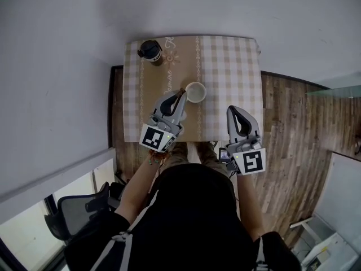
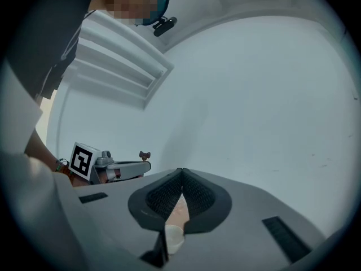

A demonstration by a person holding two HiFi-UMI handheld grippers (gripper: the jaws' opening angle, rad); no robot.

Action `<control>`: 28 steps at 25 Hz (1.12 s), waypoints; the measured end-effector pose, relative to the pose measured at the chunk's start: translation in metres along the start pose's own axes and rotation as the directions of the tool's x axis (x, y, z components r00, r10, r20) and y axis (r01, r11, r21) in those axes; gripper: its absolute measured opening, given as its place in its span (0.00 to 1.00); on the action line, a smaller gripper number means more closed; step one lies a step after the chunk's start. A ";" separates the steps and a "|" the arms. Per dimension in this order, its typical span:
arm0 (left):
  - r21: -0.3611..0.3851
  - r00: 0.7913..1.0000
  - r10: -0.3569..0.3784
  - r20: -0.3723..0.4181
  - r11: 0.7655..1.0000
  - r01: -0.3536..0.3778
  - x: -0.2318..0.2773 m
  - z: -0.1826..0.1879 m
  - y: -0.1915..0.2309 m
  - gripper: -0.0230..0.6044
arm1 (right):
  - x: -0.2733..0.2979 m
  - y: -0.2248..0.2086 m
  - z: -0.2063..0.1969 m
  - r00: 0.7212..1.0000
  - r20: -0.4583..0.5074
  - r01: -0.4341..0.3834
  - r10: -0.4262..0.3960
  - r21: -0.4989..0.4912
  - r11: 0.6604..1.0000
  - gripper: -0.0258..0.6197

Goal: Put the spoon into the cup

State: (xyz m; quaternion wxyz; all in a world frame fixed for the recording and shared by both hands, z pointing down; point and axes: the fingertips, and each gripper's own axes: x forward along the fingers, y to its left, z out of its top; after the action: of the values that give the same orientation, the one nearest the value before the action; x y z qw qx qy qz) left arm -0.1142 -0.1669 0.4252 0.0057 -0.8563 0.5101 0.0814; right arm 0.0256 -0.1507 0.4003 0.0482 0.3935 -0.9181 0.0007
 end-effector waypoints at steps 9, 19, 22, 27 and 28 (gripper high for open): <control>-0.046 0.996 -0.006 -0.084 0.999 0.002 0.031 -0.067 0.015 0.06 | -0.001 -0.010 -0.005 0.999 -0.018 0.037 -0.037 0.009 0.999 0.04; -0.123 0.980 0.016 -0.196 0.992 -0.041 0.053 -0.137 0.030 0.06 | -0.005 -0.021 -0.018 0.996 -0.058 0.067 -0.067 0.002 0.998 0.04; -0.162 0.971 0.031 -0.235 0.984 -0.070 0.052 -0.159 0.031 0.06 | -0.006 -0.019 -0.022 0.996 -0.059 0.063 -0.063 0.006 0.998 0.04; -0.225 0.960 0.063 -0.271 0.966 -0.127 0.050 -0.182 0.036 0.06 | -0.004 -0.020 -0.023 0.996 -0.053 0.069 -0.068 0.019 0.997 0.04; -0.233 0.958 0.072 -0.279 0.962 -0.140 0.050 -0.186 0.037 0.06 | -0.003 -0.021 -0.025 0.996 -0.060 0.069 -0.067 0.020 0.997 0.04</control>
State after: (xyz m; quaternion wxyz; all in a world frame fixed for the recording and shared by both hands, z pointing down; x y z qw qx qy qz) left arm -0.0986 -0.2457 0.6046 -0.1759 -0.8244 0.5372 0.0285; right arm 0.0451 -0.1619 0.4240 0.0711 0.4248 -0.9022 0.0208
